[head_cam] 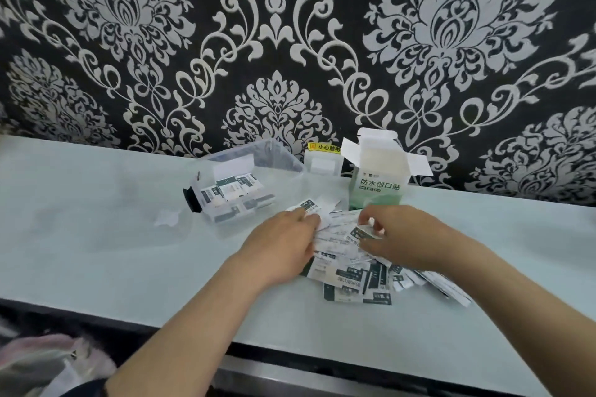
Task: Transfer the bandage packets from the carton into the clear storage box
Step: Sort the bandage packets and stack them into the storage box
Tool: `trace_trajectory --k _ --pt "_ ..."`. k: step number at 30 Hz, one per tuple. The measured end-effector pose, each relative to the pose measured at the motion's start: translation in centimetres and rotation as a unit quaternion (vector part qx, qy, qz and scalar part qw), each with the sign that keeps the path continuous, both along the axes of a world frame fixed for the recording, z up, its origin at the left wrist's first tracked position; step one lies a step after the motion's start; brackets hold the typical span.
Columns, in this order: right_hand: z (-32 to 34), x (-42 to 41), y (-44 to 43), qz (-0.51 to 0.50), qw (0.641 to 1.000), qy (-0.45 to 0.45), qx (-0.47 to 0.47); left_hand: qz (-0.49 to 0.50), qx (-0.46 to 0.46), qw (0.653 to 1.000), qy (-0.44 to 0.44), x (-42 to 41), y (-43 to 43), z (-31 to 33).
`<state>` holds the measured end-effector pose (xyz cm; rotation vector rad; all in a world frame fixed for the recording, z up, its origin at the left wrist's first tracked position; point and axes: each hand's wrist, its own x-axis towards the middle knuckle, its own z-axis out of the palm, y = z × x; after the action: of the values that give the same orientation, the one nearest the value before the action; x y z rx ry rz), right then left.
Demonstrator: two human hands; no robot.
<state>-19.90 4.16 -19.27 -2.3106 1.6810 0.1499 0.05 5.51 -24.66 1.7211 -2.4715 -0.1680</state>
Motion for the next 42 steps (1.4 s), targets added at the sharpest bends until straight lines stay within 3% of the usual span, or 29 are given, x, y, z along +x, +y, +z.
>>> trace_trajectory --k 6,10,12,14,16,17,19,23,26,31,33,35,36,38,40,42 --pt "-2.5 -0.4 0.0 -0.009 0.996 -0.060 -0.065 0.071 -0.046 0.993 -0.087 -0.4 0.0 0.6" --pt "-2.7 -0.6 -0.6 -0.011 0.986 -0.131 -0.102 0.105 -0.059 0.993 -0.011 0.7 0.0 1.4" --pt "-2.7 -1.0 -0.8 -0.027 0.975 -0.195 -0.101 0.145 -0.089 0.981 0.096 0.7 0.1 2.1" --pt "-2.5 -1.2 -0.8 -0.063 0.951 -0.291 -0.080 0.205 -0.047 0.926 0.313 0.1 0.3 2.8" --pt "-2.1 -1.1 -0.6 -0.112 0.897 -0.427 -0.026 0.232 0.070 0.817 0.524 -1.1 0.7 3.4" --pt "-1.9 -0.9 -0.5 -0.135 0.863 -0.486 0.004 0.232 0.123 0.766 0.587 -1.8 0.9 3.5" --pt "-1.9 -0.3 -0.2 -0.169 0.815 -0.553 0.041 0.224 0.184 0.717 0.634 -3.2 1.4 3.3" --pt "-2.4 0.8 0.6 -0.187 0.752 -0.628 0.069 0.219 0.191 0.694 0.659 -4.8 1.8 2.4" --pt "-2.6 1.0 1.0 -0.157 0.705 -0.680 0.124 0.210 0.150 0.718 0.647 -4.7 1.7 2.4" --pt "-2.9 1.6 1.9 -0.136 0.700 -0.687 0.141 0.123 0.090 0.833 0.532 -4.9 1.7 2.8" --pt "-2.5 1.4 1.6 -0.170 0.713 -0.668 0.129 0.081 0.082 0.901 0.418 -3.4 1.1 3.2" --pt "-2.1 0.8 1.0 -0.210 0.725 -0.646 0.113 0.037 0.093 0.966 0.237 -1.6 0.6 3.4" --pt "-2.0 0.4 0.8 -0.225 0.722 -0.646 0.109 0.013 0.109 0.983 0.147 -0.9 0.5 3.1" --pt "-1.9 0.0 0.5 -0.242 0.702 -0.660 0.112 -0.020 0.145 0.989 0.034 -0.5 0.5 2.4" --pt "-2.0 -0.1 0.4 -0.251 0.675 -0.681 0.133 -0.026 0.157 0.987 0.026 -0.7 0.4 1.7" --pt "-2.0 -0.1 0.4 -0.245 0.687 -0.669 0.146 -0.008 0.140 0.989 0.056 -0.7 0.1 1.4"
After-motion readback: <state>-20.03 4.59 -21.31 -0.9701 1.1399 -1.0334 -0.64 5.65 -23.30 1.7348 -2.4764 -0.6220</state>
